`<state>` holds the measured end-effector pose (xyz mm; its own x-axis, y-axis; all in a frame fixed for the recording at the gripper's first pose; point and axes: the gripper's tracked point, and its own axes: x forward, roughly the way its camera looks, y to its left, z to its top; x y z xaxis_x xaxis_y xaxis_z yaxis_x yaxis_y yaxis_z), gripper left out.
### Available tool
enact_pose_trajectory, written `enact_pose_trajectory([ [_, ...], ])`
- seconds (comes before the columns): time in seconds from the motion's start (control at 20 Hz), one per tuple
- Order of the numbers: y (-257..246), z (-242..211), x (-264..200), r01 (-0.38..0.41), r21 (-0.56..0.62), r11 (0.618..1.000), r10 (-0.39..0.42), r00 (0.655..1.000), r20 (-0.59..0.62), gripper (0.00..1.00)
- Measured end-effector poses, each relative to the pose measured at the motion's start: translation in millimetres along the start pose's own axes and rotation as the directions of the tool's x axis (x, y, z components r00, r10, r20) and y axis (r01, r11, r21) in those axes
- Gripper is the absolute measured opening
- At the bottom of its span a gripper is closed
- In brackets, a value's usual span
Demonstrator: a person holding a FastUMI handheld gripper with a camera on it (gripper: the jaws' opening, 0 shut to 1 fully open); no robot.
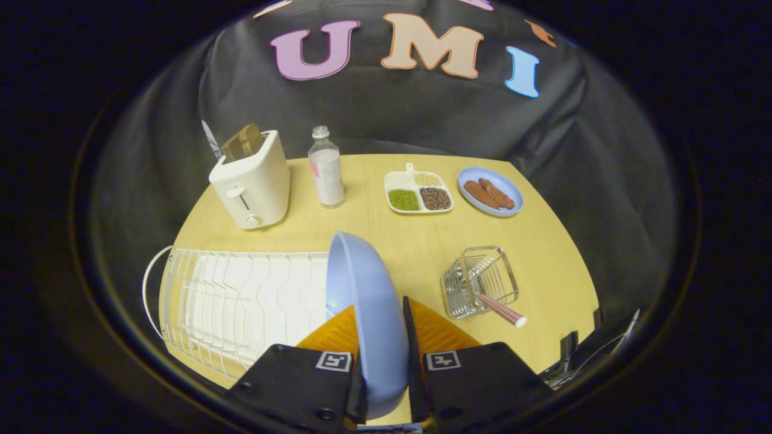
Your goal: Take the plate from the dish rack, then take the spoon from the basket and place it into the plate.
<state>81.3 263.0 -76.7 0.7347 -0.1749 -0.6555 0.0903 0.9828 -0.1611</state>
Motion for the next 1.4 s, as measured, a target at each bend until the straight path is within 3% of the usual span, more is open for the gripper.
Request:
enact_pose_trajectory([
  [0.45, -2.8, 33.2, -22.9, 0.113, -0.067, 0.991, -0.108, 0.992, 0.069, 0.30],
  [0.6, -6.9, 52.0, -35.9, 0.110, -0.042, 0.993, -0.105, 0.988, 0.111, 0.30],
  [0.7, -13.0, 56.6, -44.1, 0.047, 0.015, 0.999, -0.048, 0.992, 0.114, 0.31],
  [0.8, -16.7, 64.4, -57.4, -0.091, 0.082, 0.992, 0.079, 0.988, 0.136, 0.30],
  [1.0, -48.7, 77.6, -103.2, -0.370, 0.256, 0.893, 0.307, 0.917, 0.254, 0.30],
  [1.1, -80.4, 62.2, -118.1, -0.419, 0.282, 0.863, 0.336, 0.893, 0.298, 0.30],
  [1.25, -124.5, 15.6, -125.3, -0.431, 0.290, 0.855, 0.338, 0.886, 0.319, 0.30],
  [1.4, -152.6, -33.3, -134.9, -0.505, 0.326, 0.799, 0.403, 0.853, 0.332, 0.30],
])
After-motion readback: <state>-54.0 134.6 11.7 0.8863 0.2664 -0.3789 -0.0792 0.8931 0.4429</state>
